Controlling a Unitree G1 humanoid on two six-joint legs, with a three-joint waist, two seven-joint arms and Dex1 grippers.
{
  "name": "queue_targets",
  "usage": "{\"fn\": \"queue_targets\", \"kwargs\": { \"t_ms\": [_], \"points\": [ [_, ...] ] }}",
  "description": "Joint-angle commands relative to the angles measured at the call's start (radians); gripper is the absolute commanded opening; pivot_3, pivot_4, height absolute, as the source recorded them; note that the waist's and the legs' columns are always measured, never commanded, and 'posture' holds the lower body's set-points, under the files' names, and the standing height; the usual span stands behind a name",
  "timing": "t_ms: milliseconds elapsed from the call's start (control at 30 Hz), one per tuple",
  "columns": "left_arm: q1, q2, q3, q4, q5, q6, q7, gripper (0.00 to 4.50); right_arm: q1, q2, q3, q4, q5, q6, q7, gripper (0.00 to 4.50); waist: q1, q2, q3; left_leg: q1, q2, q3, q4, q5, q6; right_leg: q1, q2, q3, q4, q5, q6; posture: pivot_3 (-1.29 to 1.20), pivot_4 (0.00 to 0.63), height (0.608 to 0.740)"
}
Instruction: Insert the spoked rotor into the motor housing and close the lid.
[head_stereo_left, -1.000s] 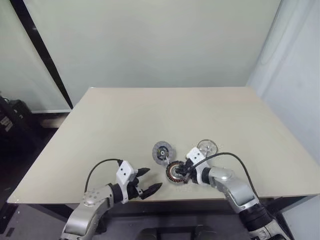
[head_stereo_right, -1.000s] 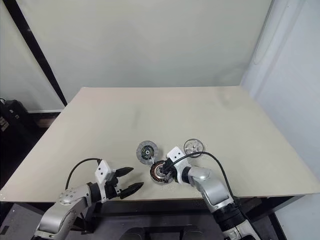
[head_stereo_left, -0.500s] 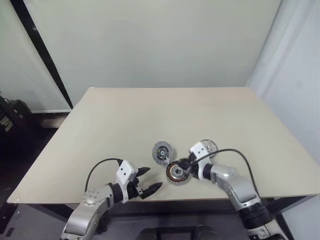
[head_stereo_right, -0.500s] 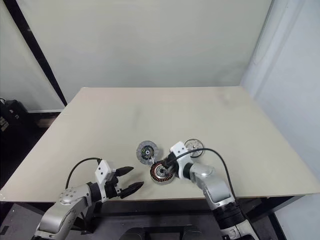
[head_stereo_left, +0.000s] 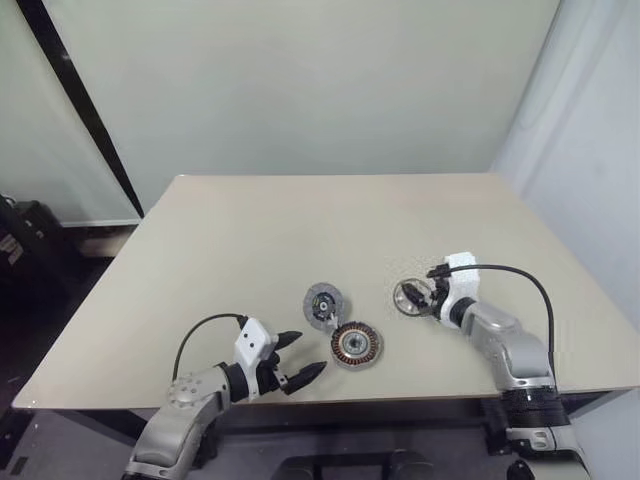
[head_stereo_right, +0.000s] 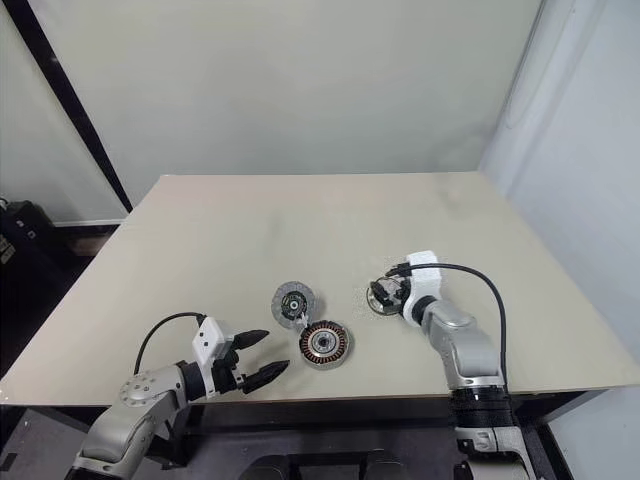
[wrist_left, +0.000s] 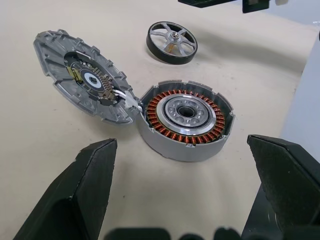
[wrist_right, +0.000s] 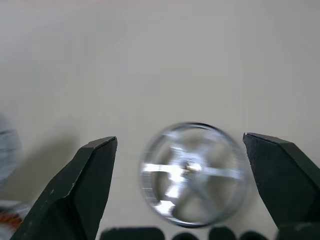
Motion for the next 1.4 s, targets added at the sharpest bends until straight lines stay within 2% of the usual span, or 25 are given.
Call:
{"fn": "queue_targets", "kwargs": {
  "t_ms": [33, 500, 633, 833, 933, 1233, 1300, 1400],
  "points": [
    [-0.022, -0.003, 0.002, -0.008, -0.002, -0.023, -0.007, 4.5, -0.054, 0.016, -0.054, 0.063, 0.026, -0.033, -0.033, 4.47, 0.0, 0.0, 0.0, 0.0, 0.0, 0.0, 0.0, 0.0, 0.0, 0.0, 0.0, 0.0, 0.0, 0.0, 0.0, 0.0, 0.0, 0.74],
    [-0.015, 0.011, 0.016, -0.031, -0.007, -0.027, -0.006, 4.5, -0.206, 0.05, -0.202, 0.458, 0.127, -0.101, -0.032, 4.47, -0.001, 0.001, 0.0, 0.0, 0.0, -0.001, 0.0, 0.0, 0.001, 0.001, 0.001, 0.001, 0.0, 0.0, 0.0, 0.0, 0.0, 0.74],
    [-0.009, 0.012, 0.019, -0.031, -0.006, -0.033, -0.004, 4.5, -0.214, 0.053, -0.214, 0.501, 0.148, -0.089, -0.025, 4.47, -0.001, 0.002, 0.0, 0.0, 0.0, 0.0, 0.0, 0.0, 0.001, 0.001, 0.002, 0.002, 0.0, 0.0, 0.0, 0.0, 0.0, 0.74],
    [-0.003, 0.008, 0.016, -0.033, -0.005, -0.035, 0.003, 4.5, -0.199, 0.075, -0.24, 0.455, 0.236, 0.023, 0.018, 4.47, -0.005, 0.003, 0.0, 0.001, 0.0, 0.0, 0.0, 0.0, 0.001, 0.001, 0.002, 0.002, 0.0, 0.0, 0.0, 0.0, 0.0, 0.74],
    [-0.003, 0.004, 0.01, -0.033, -0.004, -0.035, 0.004, 4.5, -0.19, 0.079, -0.242, 0.425, 0.249, 0.048, 0.014, 3.9, -0.007, 0.003, 0.0, 0.001, 0.0, 0.0, 0.0, 0.0, 0.001, 0.001, 0.002, 0.002, 0.001, 0.0, 0.0, 0.0, 0.0, 0.74],
    [-0.014, 0.0, -0.002, -0.03, -0.002, -0.03, -0.001, 4.5, -0.179, 0.073, -0.253, 0.396, 0.26, 0.038, -0.022, 0.9, -0.002, 0.006, -0.002, 0.001, 0.0, -0.001, 0.0, 0.0, 0.001, 0.002, 0.002, 0.002, 0.001, 0.0, 0.0, 0.0, 0.0, 0.74],
    [-0.016, 0.0, -0.006, -0.034, -0.001, -0.026, -0.001, 4.5, -0.176, 0.071, -0.252, 0.39, 0.262, 0.033, -0.034, 0.52, 0.002, 0.007, -0.003, 0.001, 0.0, -0.001, 0.0, 0.0, 0.001, 0.003, 0.002, 0.002, 0.0, 0.0, 0.0, 0.0, 0.0, 0.74],
    [-0.02, -0.001, -0.009, -0.028, -0.001, -0.028, -0.002, 4.5, -0.174, 0.069, -0.253, 0.386, 0.268, 0.034, -0.042, 0.44, 0.001, 0.007, -0.003, 0.001, -0.002, -0.002, 0.001, 0.001, 0.001, 0.002, 0.002, 0.003, -0.001, 0.0, 0.0, 0.0, 0.0, 0.74]
  ]
}}
